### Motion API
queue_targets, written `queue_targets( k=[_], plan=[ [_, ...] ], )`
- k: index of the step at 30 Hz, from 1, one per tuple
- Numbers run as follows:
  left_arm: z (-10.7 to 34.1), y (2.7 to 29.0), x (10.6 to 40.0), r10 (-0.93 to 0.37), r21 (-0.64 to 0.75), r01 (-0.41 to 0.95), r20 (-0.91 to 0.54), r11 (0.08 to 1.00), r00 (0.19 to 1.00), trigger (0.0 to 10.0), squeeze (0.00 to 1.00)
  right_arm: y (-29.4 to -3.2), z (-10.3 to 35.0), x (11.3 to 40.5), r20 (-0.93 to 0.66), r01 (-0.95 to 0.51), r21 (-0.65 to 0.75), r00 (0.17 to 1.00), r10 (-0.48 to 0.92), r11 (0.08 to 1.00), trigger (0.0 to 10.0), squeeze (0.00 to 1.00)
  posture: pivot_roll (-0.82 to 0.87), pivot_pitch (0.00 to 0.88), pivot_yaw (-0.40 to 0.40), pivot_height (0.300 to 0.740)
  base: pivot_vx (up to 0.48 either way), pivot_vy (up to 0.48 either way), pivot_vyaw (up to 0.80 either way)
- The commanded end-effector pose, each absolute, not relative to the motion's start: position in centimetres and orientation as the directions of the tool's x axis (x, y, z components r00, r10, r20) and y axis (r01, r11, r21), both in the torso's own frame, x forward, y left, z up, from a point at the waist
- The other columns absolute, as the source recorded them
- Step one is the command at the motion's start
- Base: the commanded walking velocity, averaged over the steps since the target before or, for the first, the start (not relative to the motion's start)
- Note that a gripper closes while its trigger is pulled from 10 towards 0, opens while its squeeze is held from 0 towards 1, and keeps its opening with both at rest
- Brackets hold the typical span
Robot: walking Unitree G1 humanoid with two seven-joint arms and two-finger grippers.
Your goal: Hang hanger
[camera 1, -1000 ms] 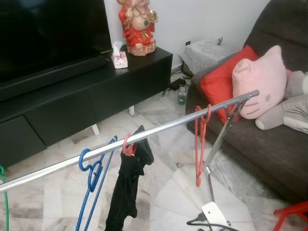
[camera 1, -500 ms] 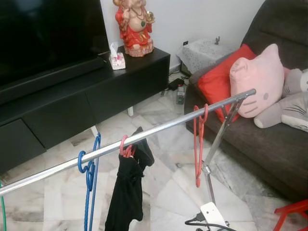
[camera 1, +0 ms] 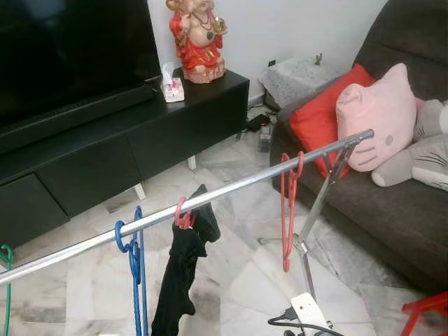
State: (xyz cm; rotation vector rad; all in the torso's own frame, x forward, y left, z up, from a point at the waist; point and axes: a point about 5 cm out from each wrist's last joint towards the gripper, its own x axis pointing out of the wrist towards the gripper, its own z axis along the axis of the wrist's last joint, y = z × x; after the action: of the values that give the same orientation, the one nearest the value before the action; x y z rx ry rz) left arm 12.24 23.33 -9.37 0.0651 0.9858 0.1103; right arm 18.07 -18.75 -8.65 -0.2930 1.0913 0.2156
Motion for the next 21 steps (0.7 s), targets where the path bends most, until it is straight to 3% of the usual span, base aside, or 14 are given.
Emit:
queue_targets(
  k=[1, 21],
  plan=[
    [-9.5, 23.8, 11.7, 0.139, 0.121, -0.069, -0.835, 0.99, 0.533, 10.0, 0.0, -18.7, -8.7, 17.9, -0.893, -0.299, -0.121, 0.449, 0.027, 0.947, 10.0, 0.0, -0.09, 0.0, 0.04, 0.732, -0.262, 0.0, 0.0],
    [-9.9, 24.0, 10.7, 0.144, 0.128, -0.067, -0.857, 0.99, 0.495, 10.0, 0.0, -18.7, -9.1, 17.0, -0.896, -0.269, -0.108, 0.443, 0.023, 0.957, 10.0, 0.0, -0.1, 0.0, 0.07, 0.732, -0.286, 0.0, 0.0]
  ],
)
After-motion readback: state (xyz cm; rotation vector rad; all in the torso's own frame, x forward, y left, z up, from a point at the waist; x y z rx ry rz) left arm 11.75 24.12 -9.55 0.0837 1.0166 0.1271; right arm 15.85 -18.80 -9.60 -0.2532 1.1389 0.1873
